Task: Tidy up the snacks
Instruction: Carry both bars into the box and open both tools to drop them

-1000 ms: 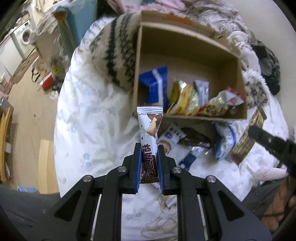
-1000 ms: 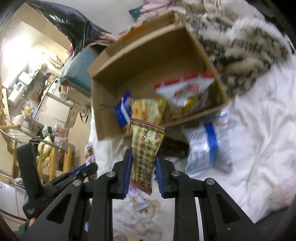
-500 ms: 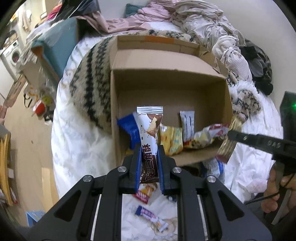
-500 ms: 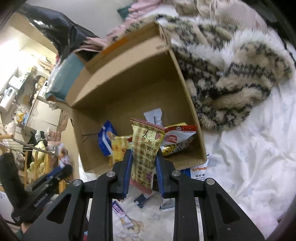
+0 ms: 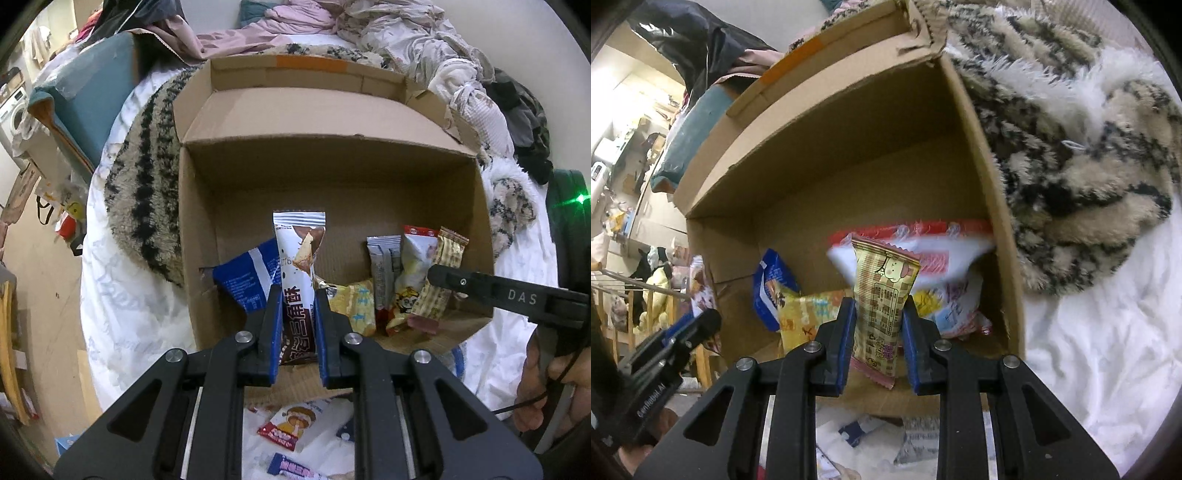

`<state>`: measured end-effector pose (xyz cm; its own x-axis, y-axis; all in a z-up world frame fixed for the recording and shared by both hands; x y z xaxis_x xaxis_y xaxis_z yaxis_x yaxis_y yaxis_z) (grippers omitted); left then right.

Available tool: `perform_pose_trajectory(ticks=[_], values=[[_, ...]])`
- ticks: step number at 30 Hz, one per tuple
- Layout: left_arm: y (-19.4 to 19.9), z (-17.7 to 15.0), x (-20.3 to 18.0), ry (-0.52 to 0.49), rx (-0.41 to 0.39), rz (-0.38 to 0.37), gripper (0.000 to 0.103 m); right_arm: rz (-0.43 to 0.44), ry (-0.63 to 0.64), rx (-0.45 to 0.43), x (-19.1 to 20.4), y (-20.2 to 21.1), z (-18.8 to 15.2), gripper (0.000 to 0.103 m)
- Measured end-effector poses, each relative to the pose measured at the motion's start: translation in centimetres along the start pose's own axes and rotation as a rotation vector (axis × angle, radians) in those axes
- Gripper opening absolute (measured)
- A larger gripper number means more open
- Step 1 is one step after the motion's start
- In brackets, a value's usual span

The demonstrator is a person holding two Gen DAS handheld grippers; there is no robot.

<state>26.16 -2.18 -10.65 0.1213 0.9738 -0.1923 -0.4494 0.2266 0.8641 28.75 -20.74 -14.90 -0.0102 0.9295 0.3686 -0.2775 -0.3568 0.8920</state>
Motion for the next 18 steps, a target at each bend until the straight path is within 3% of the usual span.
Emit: perform_pose_trajectory(ticks=[5,8,18], values=[[-0.8,0.4,-0.1,-0.037,-0.02,0.015,0.013,-0.088,0.069,-0.028,0.7,-1.0,0.5,0.025],[-0.9,0.9,0.4,-0.019,-0.035,0.024,0.013,-0.012,0.045,-0.033,1.4,-0.5,0.5,0.025],[-0.8,1.4,1.4,0.033,-0.064,0.014,0.013,0.075,0.09,-0.113,3.4,2.1,0.5,0.026]])
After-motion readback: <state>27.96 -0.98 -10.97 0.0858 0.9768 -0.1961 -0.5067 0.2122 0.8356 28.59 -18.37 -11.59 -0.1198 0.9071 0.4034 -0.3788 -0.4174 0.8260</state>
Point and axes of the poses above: each gripper's, at about its wrist camera, not at the fingertips, and y roughly against the way its jaws point, x to its left, z to its top, the point moved 5 cm from there along -y, roughly the way its jaws point, and after that the axes turned 6 degrees about -z, right-handed, at the moved point
